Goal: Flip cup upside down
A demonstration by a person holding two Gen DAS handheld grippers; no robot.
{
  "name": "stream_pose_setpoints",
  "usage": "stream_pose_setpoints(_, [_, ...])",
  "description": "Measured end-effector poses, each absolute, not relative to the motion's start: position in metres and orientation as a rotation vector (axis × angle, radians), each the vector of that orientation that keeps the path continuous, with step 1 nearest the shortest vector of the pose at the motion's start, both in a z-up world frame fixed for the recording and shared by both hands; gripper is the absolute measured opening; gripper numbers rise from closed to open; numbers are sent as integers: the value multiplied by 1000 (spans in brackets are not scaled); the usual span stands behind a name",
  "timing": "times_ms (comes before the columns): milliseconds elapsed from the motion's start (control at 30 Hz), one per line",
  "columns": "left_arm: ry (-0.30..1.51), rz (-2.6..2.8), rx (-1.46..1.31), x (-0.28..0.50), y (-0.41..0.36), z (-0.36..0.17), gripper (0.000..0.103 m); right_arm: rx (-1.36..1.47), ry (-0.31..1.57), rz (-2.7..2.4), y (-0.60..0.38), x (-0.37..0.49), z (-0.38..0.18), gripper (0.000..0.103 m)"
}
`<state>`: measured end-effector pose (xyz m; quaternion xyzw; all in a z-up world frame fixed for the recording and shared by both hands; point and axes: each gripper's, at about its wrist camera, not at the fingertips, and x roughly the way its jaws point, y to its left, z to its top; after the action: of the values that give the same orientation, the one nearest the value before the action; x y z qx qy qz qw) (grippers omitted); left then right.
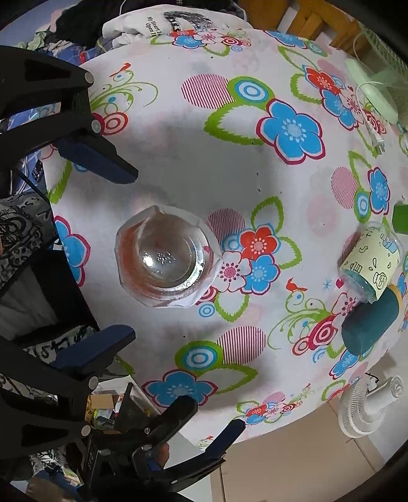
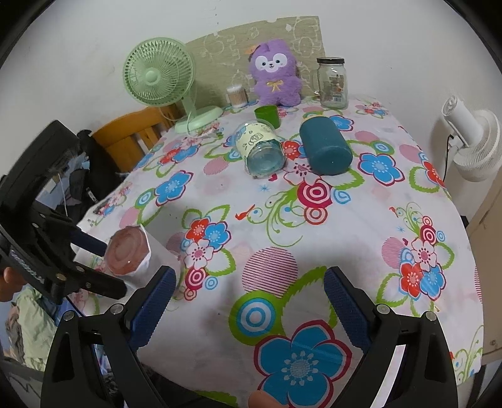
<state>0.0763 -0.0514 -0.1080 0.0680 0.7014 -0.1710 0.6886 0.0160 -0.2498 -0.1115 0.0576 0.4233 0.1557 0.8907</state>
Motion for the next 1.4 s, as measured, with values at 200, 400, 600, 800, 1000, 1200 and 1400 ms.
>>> stream_pose_setpoints(200, [1561,-345,132,77,-52,-110,102,71,886,301,-242,15,-114,103])
stream_pose_setpoints(400, [1528,-325,127,76,-42,-102,103,38,868,292,-235,14,-108,103])
stream_pose_setpoints(600, [1427,-295,124,72,-41,-89,103,27,817,267,-232,12,-92,103])
stream_pose_setpoints(800, [1267,-249,125,61,-33,-67,103,14,759,227,-227,11,-77,103])
stream_pose_setpoints(1000, [1167,-224,77,54,-27,-54,103,3,720,225,-218,9,-59,103])
stream_pose_setpoints(1200, [1079,-202,24,47,-21,-43,103,-18,668,189,-211,4,-42,103])
stream_pose_setpoints(1400, [983,-174,-28,42,-13,-34,103,-24,625,169,-207,1,-25,103])
